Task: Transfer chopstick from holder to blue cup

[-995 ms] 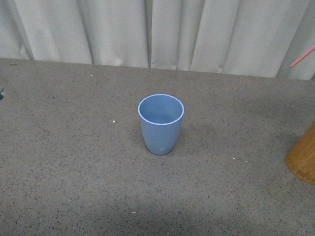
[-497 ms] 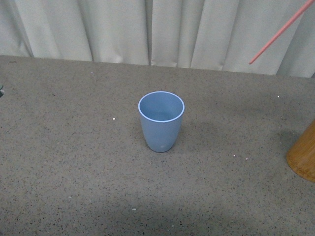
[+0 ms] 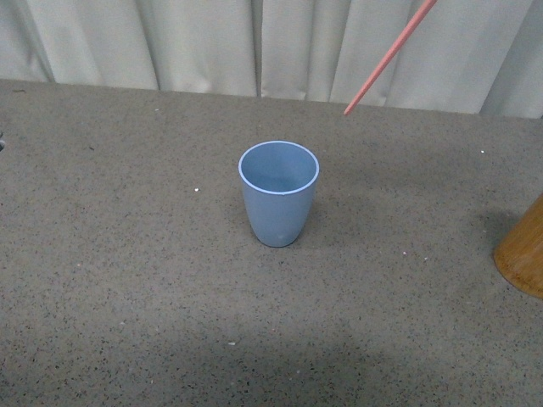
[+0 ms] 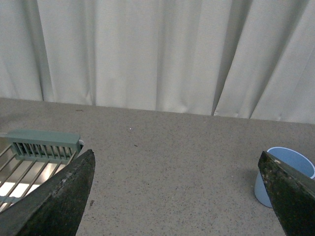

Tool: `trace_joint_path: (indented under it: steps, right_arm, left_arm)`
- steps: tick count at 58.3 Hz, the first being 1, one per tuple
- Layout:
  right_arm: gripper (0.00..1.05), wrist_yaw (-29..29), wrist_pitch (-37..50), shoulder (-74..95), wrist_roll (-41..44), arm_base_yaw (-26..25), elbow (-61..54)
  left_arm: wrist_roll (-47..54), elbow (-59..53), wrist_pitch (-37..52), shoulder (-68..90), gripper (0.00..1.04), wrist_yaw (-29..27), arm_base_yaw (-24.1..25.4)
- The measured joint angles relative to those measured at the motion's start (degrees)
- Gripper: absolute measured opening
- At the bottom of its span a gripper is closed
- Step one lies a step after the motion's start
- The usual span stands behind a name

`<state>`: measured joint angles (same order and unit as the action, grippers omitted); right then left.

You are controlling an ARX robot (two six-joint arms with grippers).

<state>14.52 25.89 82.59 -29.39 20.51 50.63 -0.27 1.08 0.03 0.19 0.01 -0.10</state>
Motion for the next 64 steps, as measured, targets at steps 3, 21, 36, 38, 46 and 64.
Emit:
trace_joint_path:
  steps: [3, 21, 36, 38, 46, 64]
  right_arm:
    - [0.01, 0.28, 0.24, 0.39, -0.04, 0.68, 0.02]
    - [0.01, 1.92, 1.62, 3.80, -0.74, 4.72, 0.72]
    - [0.01, 2.56, 2.58, 6.25, -1.18, 6.82, 2.12]
    - [0.01, 2.56, 2.80, 6.80, -1.36, 6.95, 2.12]
    - [0.01, 2.54, 3.17, 8.31, -1.70, 7.08, 2.12]
    - [0.01, 2.82, 4.48, 10.82, -2.34, 7.63, 2.14]
  left_arm:
    - [0.00, 0.00, 0.00, 0.00, 0.98, 0.00, 0.00]
    - [0.00, 0.00, 0.00, 0.00, 0.98, 0.00, 0.00]
    - [0.00, 0.00, 0.00, 0.00, 0.98, 0.00, 0.00]
    - [0.00, 0.00, 0.00, 0.00, 0.98, 0.00, 0.00]
    - [0.00, 0.00, 0.00, 0.00, 0.98, 0.00, 0.00]
    - [0.00, 0.00, 0.00, 0.00, 0.98, 0.00, 0.00]
